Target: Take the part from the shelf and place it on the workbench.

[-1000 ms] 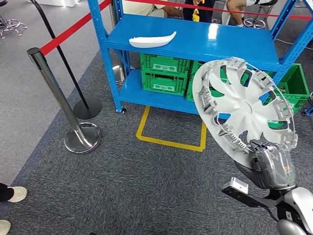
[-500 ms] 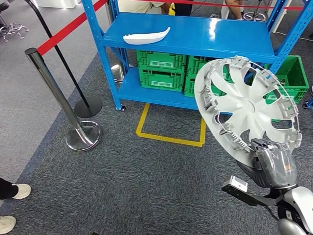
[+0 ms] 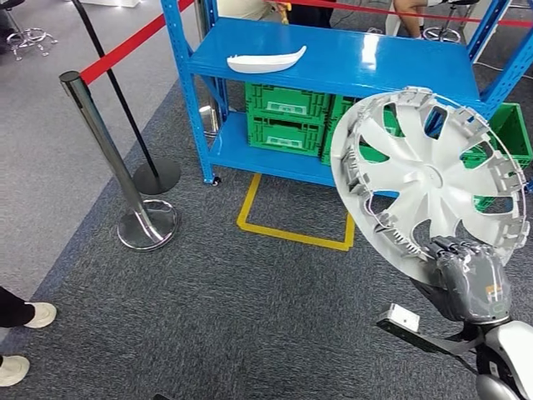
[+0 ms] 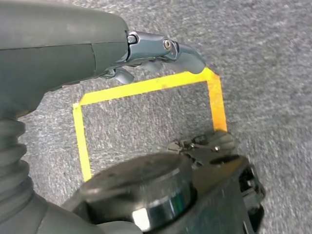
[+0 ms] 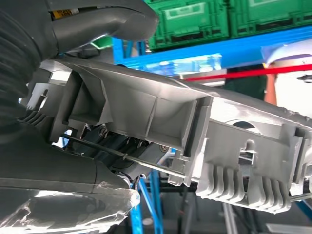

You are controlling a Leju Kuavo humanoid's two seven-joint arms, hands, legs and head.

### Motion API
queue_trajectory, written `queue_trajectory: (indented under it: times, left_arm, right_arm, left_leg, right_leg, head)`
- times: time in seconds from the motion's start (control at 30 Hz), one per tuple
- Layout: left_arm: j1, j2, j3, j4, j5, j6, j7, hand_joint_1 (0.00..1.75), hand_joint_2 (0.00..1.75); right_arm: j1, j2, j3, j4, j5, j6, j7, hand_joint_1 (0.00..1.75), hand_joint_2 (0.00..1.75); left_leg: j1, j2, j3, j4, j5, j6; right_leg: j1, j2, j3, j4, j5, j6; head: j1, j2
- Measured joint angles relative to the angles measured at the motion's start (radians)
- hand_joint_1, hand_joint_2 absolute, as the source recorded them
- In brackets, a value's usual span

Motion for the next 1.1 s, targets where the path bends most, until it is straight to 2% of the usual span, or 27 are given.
queue_trajectory:
  times: [0.03,0.07,0.1,0.13,0.2,0.23,0.27,0.33,0.37,0.43,0.47,0.53,0.57,0.6,0.63,0.67,0.73,0.77,0.8,0.83,0.87,0.9,0.93,1.0,1.03,1.07,1.1]
  left_arm:
    - [0.001,0.0,0.0,0.0,-0.002,0.0,0.002,0.0,1.75]
    - [0.001,0.001,0.0,-0.001,-0.004,0.0,0.003,0.0,1.75]
    - [0.002,0.0,0.0,-0.001,-0.006,0.0,0.004,0.0,1.75]
    - [0.002,0.0,0.0,-0.002,-0.007,0.0,0.004,0.0,1.75]
    - [0.001,0.002,0.0,-0.004,-0.01,0.0,0.004,0.0,1.75]
    - [0.001,0.003,0.001,-0.004,-0.011,0.0,0.005,0.0,1.75]
    - [0.001,0.005,0.001,-0.004,-0.013,0.0,0.005,0.0,1.75]
    - [0.005,0.006,0.001,-0.006,-0.016,0.0,0.005,0.0,1.75]
    - [0.007,0.006,0.001,-0.007,-0.017,0.0,0.005,0.0,1.75]
    - [0.008,0.006,0.001,-0.008,-0.018,0.0,0.005,0.0,1.75]
    - [0.007,0.006,0.001,-0.008,-0.018,0.0,0.005,0.0,1.75]
    - [0.005,0.005,0.001,-0.009,-0.019,0.0,0.005,0.0,1.75]
    - [0.004,0.004,0.001,-0.009,-0.019,0.0,0.005,0.0,1.75]
    - [0.004,0.004,0.001,-0.01,-0.019,0.0,0.005,0.0,1.75]
    - [0.005,0.004,0.001,-0.01,-0.019,0.0,0.006,0.0,1.75]
    - [0.005,0.004,0.001,-0.01,-0.019,0.0,0.006,0.0,1.75]
    - [0.003,0.005,0.002,-0.01,-0.019,0.0,0.006,0.0,1.75]
    - [0.002,0.005,0.003,-0.01,-0.019,0.0,0.006,0.0,1.75]
    - [0.001,0.005,0.004,-0.01,-0.019,0.0,0.006,0.0,1.75]
    - [0.002,0.005,0.005,-0.01,-0.019,0.0,0.006,0.0,1.75]
    - [0.004,0.004,0.005,-0.011,-0.019,0.0,0.006,0.0,1.75]
    - [0.006,0.004,0.006,-0.012,-0.019,0.0,0.006,0.0,1.75]
    - [0.007,0.004,0.007,-0.012,-0.019,0.0,0.007,0.0,1.75]
    - [0.006,0.004,0.009,-0.013,-0.019,0.0,0.008,0.0,1.75]
    - [0.006,0.004,0.01,-0.013,-0.02,0.0,0.009,0.0,1.75]
    - [0.005,0.004,0.01,-0.013,-0.02,0.0,0.009,0.0,1.75]
    - [0.005,0.004,0.011,-0.013,-0.02,0.0,0.009,0.0,1.75]
  right_arm:
    - [0.0,0.0,0.002,0.001,0.003,-0.003,0.0,1.75,1.75]
    - [0.0,0.0,0.004,0.002,0.007,-0.005,-0.001,1.75,1.75]
    - [0.0,-0.001,0.006,0.003,0.009,-0.005,-0.001,1.75,1.75]
    - [0.0,-0.002,0.008,0.004,0.012,-0.006,-0.002,1.75,1.75]
    - [-0.004,-0.005,0.01,0.005,0.015,-0.009,-0.003,1.75,1.75]
    - [-0.007,-0.006,0.011,0.006,0.016,-0.011,-0.003,1.75,1.75]
    - [-0.01,-0.007,0.014,0.007,0.016,-0.013,-0.003,1.75,1.75]
    - [-0.014,-0.008,0.019,0.009,0.017,-0.015,-0.003,1.75,1.75]
    - [-0.016,-0.009,0.022,0.01,0.017,-0.016,-0.003,1.75,1.75]
    - [-0.019,-0.01,0.024,0.011,0.018,-0.016,-0.002,1.75,1.75]
    - [-0.02,-0.011,0.024,0.011,0.018,-0.017,-0.003,1.75,1.75]
    - [-0.02,-0.012,0.025,0.013,0.019,-0.017,-0.003,1.75,1.75]
    - [-0.02,-0.012,0.026,0.014,0.018,-0.017,-0.003,1.75,1.75]
    - [-0.02,-0.012,0.027,0.016,0.018,-0.017,-0.003,1.75,1.75]
    - [-0.02,-0.012,0.028,0.016,0.018,-0.017,-0.003,1.75,1.75]
    - [-0.021,-0.012,0.028,0.017,0.018,-0.017,-0.003,1.75,1.75]
    - [-0.024,-0.013,0.028,0.016,0.018,-0.017,-0.003,1.75,1.75]
    - [-0.027,-0.014,0.027,0.016,0.018,-0.017,-0.003,1.75,1.75]
    - [-0.029,-0.015,0.027,0.016,0.018,-0.017,-0.003,1.75,1.75]
    - [-0.031,-0.016,0.028,0.017,0.018,-0.017,-0.003,1.75,1.75]
    - [-0.033,-0.016,0.028,0.017,0.018,-0.017,-0.003,1.75,1.75]
    - [-0.034,-0.016,0.029,0.017,0.018,-0.017,-0.003,1.75,1.75]
    - [-0.034,-0.017,0.029,0.017,0.019,-0.018,-0.003,1.75,1.75]
    - [-0.034,-0.017,0.03,0.018,0.019,-0.019,-0.004,1.75,1.75]
    - [-0.034,-0.018,0.031,0.019,0.019,-0.019,-0.004,1.75,1.75]
    - [-0.033,-0.017,0.033,0.021,0.019,-0.02,-0.004,1.75,1.75]
    - [-0.032,-0.017,0.035,0.023,0.019,-0.02,-0.004,1.75,1.75]
  left_leg:
    - [0.0,-0.006,-0.003,0.0,0.002,-0.001]
    - [0.001,-0.013,-0.005,0.001,0.004,-0.002]
    - [0.002,-0.022,-0.007,0.002,0.006,-0.005]
    - [0.005,-0.032,-0.008,0.005,0.007,-0.008]
    - [0.007,-0.053,-0.016,0.016,0.008,-0.018]
    - [0.007,-0.062,-0.022,0.022,0.009,-0.024]
    - [0.007,-0.07,-0.029,0.026,0.012,-0.031]
    - [0.008,-0.086,-0.041,0.027,0.021,-0.041]
    - [0.009,-0.083,-0.045,0.03,0.019,-0.045]
    - [0.008,-0.048,-0.073,0.085,-0.019,-0.054]
    - [0.007,-0.023,-0.099,0.144,-0.053,-0.058]
    - [0.009,0.004,-0.162,0.283,-0.117,-0.064]
    - [0.009,0.008,-0.177,0.323,-0.128,-0.064]
    - [0.009,0.011,-0.173,0.325,-0.12,-0.063]
    - [0.009,0.015,-0.146,0.285,-0.097,-0.061]
    - [0.008,0.029,-0.103,0.217,-0.068,-0.058]
    - [0.003,0.076,-0.026,0.085,-0.035,-0.05]
    - [0.0,0.09,-0.008,0.05,-0.03,-0.045]
    - [-0.002,0.09,-0.006,0.038,-0.031,-0.04]
    - [-0.003,0.076,-0.01,0.038,-0.028,-0.034]
    - [-0.001,0.063,-0.011,0.036,-0.025,-0.028]
    - [0.001,0.051,-0.012,0.034,-0.022,-0.022]
    - [0.003,0.039,-0.012,0.032,-0.018,-0.016]
    - [0.005,0.015,-0.016,0.032,-0.012,-0.008]
    - [0.004,0.002,-0.019,0.032,-0.01,-0.005]
    - [0.002,-0.013,-0.021,0.032,-0.008,-0.003]
    - [0.001,-0.028,-0.023,0.032,-0.006,-0.002]
  right_leg:
    - [-0.001,0.0,-0.022,0.056,-0.022,0.003]
    - [-0.002,0.0,-0.027,0.079,-0.027,0.006]
    - [-0.003,0.001,-0.01,0.057,-0.011,0.008]
    - [-0.005,0.007,0.026,-0.004,0.02,0.01]
    - [-0.011,0.044,0.109,-0.149,0.066,0.013]
    - [-0.013,0.057,0.133,-0.192,0.075,0.009]
    - [-0.013,0.064,0.141,-0.206,0.074,0.003]
    - [-0.009,0.043,0.136,-0.2,0.078,-0.015]
    - [-0.009,0.033,0.135,-0.2,0.081,-0.023]
    - [-0.01,0.011,0.132,-0.202,0.086,-0.038]
    - [-0.009,0.0,0.129,-0.202,0.088,-0.044]
    - [-0.006,-0.025,0.123,-0.202,0.09,-0.049]
    - [-0.005,-0.039,0.121,-0.202,0.091,-0.05]
    - [-0.005,-0.053,0.119,-0.202,0.092,-0.05]
    - [-0.005,-0.066,0.119,-0.202,0.093,-0.05]
    - [-0.004,-0.078,0.12,-0.202,0.093,-0.048]
    - [0.001,-0.099,0.12,-0.201,0.092,-0.041]
    - [0.004,-0.109,0.121,-0.201,0.092,-0.035]
    - [0.006,-0.12,0.122,-0.202,0.091,-0.029]
    - [0.006,-0.131,0.125,-0.205,0.091,-0.024]
    - [0.004,-0.132,0.126,-0.206,0.09,-0.017]
    - [0.002,-0.114,0.123,-0.194,0.079,-0.011]
    - [0.001,-0.085,0.111,-0.164,0.058,-0.006]
    - [0.0,-0.021,0.056,-0.041,-0.01,-0.003]
    - [0.001,-0.008,0.025,0.026,-0.039,-0.004]
    - [0.002,-0.001,0.002,0.072,-0.051,-0.006]
    - [0.002,0.002,-0.002,0.078,-0.043,-0.008]
  head:
    - [0.0,0.0]
    - [0.0,0.0]
    - [0.0,0.0]
    - [0.0,0.0]
    - [0.001,0.0]
    - [0.0,0.0]
    - [0.0,0.0]
    - [-0.001,0.0]
    - [-0.002,0.0]
    - [-0.006,0.0]
    - [-0.008,0.0]
    - [-0.01,0.0]
    - [-0.01,0.0]
    - [-0.01,0.0]
    - [-0.01,0.0]
    - [-0.01,0.0]
    - [-0.009,0.0]
    - [-0.009,0.0]
    - [-0.009,0.0]
    - [-0.008,0.0]
    - [-0.008,0.0]
    - [-0.008,0.0]
    - [-0.007,0.0]
    - [-0.006,0.0]
    - [-0.006,0.0]
    - [-0.005,0.0]
    - [-0.005,0.0]
